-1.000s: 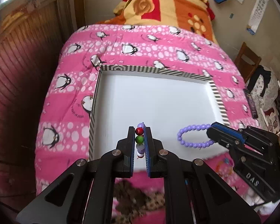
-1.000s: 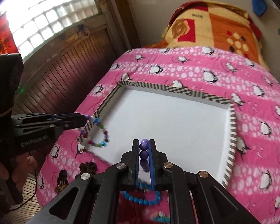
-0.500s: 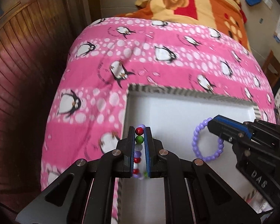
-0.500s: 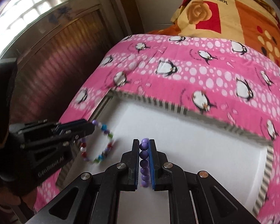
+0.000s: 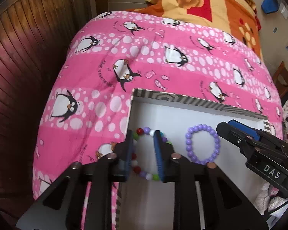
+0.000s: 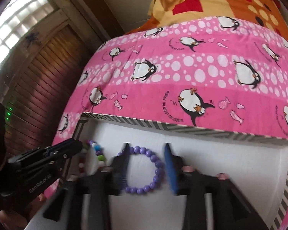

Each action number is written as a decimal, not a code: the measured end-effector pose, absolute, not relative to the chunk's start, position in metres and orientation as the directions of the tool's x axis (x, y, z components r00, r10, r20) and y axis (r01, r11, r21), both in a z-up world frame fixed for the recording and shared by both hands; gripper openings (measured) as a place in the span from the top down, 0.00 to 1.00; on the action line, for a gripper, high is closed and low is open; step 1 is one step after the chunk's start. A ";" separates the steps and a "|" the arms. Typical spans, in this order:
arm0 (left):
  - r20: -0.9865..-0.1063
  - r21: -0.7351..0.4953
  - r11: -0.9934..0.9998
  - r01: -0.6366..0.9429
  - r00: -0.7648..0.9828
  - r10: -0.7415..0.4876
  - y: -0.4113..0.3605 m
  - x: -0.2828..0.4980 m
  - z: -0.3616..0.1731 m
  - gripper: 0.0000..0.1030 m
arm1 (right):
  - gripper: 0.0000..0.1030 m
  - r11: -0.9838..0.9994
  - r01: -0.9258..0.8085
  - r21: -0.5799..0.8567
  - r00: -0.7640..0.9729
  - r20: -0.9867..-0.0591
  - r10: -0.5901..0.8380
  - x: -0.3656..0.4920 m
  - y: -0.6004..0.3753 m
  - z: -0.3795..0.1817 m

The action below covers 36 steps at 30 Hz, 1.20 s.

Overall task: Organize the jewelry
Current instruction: 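Carry both bracelets into the white tray and open both tools, then raise both open tools out of the tray back over the jewelry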

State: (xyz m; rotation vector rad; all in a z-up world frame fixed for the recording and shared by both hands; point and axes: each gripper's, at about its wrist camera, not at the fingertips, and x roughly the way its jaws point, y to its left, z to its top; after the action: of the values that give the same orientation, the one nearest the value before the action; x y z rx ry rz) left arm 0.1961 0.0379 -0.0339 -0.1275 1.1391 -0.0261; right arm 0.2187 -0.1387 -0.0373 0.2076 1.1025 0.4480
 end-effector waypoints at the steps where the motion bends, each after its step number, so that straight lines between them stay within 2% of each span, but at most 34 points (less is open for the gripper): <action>1: -0.903 -0.112 0.993 -0.042 0.421 -0.084 0.037 0.193 -0.032 0.72 | 0.63 0.894 -0.253 0.371 0.373 -0.815 0.444 0.214 -0.140 -0.034; 6: -0.893 -0.074 0.997 -0.034 0.446 -0.051 0.031 0.174 -0.020 0.62 | 0.63 0.905 -0.275 0.325 0.385 -0.825 0.413 0.186 -0.144 -0.017; 13: -0.872 -0.045 0.998 -0.036 0.489 -0.022 0.025 0.143 0.001 0.60 | 0.63 0.927 -0.262 0.267 0.438 -0.823 0.361 0.139 -0.157 0.004; 20: -0.861 -0.069 0.997 -0.016 0.505 -0.051 0.012 0.100 0.018 0.59 | 0.59 0.934 -0.249 0.256 0.475 -0.808 0.348 0.090 -0.171 0.021; 36: -0.879 -0.113 0.993 -0.023 0.469 -0.089 -0.020 -0.003 0.018 0.57 | 0.59 0.941 -0.235 0.244 0.485 -0.810 0.331 -0.007 -0.209 0.019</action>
State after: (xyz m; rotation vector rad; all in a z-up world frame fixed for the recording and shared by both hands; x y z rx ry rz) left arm -0.0035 -0.0200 0.0175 -0.1142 1.0826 -0.0407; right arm -0.0070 -0.2086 0.0186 0.1045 1.0080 0.3454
